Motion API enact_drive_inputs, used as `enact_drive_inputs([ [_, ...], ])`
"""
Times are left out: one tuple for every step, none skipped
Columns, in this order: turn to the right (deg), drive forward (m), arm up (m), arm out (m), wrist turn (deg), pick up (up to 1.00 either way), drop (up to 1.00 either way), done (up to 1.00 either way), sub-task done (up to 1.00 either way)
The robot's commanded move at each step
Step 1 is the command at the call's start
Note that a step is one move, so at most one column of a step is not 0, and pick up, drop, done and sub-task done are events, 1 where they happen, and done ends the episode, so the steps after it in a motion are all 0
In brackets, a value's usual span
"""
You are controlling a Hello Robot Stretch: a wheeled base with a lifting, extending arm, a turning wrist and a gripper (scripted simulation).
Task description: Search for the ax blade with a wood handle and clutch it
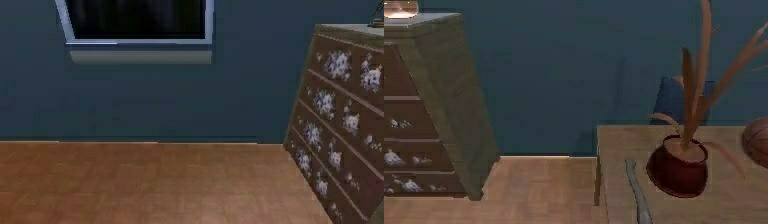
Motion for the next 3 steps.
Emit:
enact_drive_inputs([
  [-42.0,0.0,0.0,0.0,0.0,0.0,0.0,0.0,0.0],
  [0.0,0.3,0.0,0.0,0.0,0.0,0.0,0.0,0.0],
  [45.0,0.0,0.0,0.0,0.0,0.0,0.0,0.0,0.0],
])
